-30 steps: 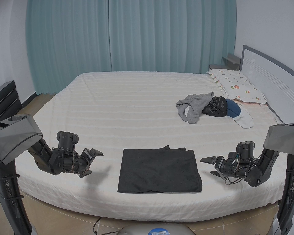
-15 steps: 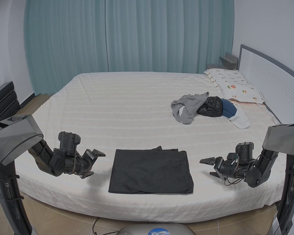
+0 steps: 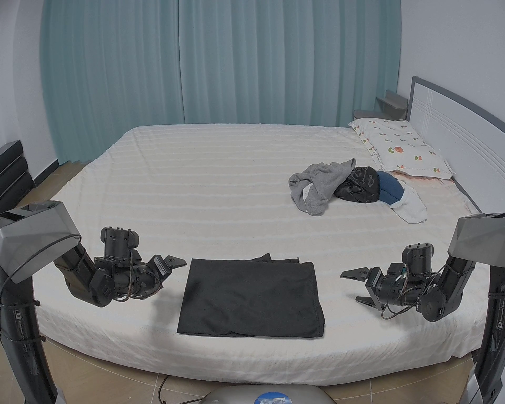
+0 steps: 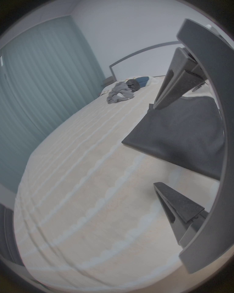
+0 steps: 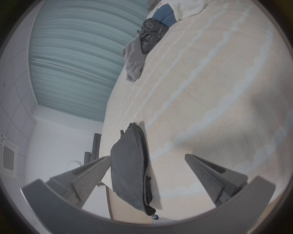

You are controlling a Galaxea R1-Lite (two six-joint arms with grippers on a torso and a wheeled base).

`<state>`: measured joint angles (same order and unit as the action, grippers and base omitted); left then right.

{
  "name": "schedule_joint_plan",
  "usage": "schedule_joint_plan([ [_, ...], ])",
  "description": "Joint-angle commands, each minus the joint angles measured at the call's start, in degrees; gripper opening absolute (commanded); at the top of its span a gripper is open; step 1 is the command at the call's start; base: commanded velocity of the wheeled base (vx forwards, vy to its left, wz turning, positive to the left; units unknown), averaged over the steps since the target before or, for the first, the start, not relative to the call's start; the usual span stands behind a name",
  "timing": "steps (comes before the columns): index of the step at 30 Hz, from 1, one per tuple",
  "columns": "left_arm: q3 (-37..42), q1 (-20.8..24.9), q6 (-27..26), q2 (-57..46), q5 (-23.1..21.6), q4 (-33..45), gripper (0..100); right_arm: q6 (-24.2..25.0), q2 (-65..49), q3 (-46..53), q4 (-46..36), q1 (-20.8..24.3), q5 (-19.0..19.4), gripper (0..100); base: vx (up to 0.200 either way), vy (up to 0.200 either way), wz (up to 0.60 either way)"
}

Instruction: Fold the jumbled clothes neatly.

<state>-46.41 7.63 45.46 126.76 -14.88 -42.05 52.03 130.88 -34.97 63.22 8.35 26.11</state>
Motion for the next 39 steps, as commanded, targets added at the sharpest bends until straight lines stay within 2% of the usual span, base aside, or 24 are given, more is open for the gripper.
schedule_joint_plan([
  [1, -0.26, 0.02, -5.47, 5.17, -1.99, -4.27, 100, 0.62, 0.25, -0.45, 0.06, 0.44, 0.08, 100, 0.000, 0.000, 0.00],
  [6, 0.53, -0.69, -15.58, 8.42, -12.10, -9.55, 100, 0.70, 0.43, -0.45, 0.06, 0.44, 0.17, 100, 0.000, 0.000, 0.00],
  [8, 0.44, -0.78, -16.72, 8.95, -13.86, -9.90, 100, 0.70, 0.61, -0.45, 0.06, 0.44, 0.17, 100, 0.000, 0.000, 0.00],
  [12, 0.53, -0.69, -17.07, 9.03, -14.38, -9.81, 100, 0.70, 0.69, -0.45, 0.06, 0.61, 0.08, 100, 0.000, 0.000, 0.00],
  [24, -1.67, 0.63, -17.16, 11.05, -12.89, -10.07, 100, 0.70, 0.78, -0.45, 0.06, 0.97, 0.08, 100, 0.000, 0.000, 0.00],
  [30, -4.13, 1.33, -17.07, 13.43, -9.11, -10.25, 100, 0.70, 0.96, -0.36, 1.03, 0.97, 0.08, 100, 0.000, 0.000, 0.00],
  [33, -5.53, 2.65, -17.16, 14.92, -4.36, -10.25, 100, 0.70, 1.57, -0.27, 2.17, 1.05, -0.18, 100, 0.000, 0.000, 0.00],
  [38, -5.27, 2.56, -16.54, 14.39, -4.28, -9.55, 100, 0.70, 1.57, -0.27, 2.26, 1.05, -0.10, 100, 0.000, 0.000, 0.00],
  [39, -5.09, 2.56, -16.45, 14.39, -4.28, -9.81, 0, 0.70, 1.57, -0.27, 2.26, 1.05, -0.10, 100, 0.000, 0.000, 0.00],
])
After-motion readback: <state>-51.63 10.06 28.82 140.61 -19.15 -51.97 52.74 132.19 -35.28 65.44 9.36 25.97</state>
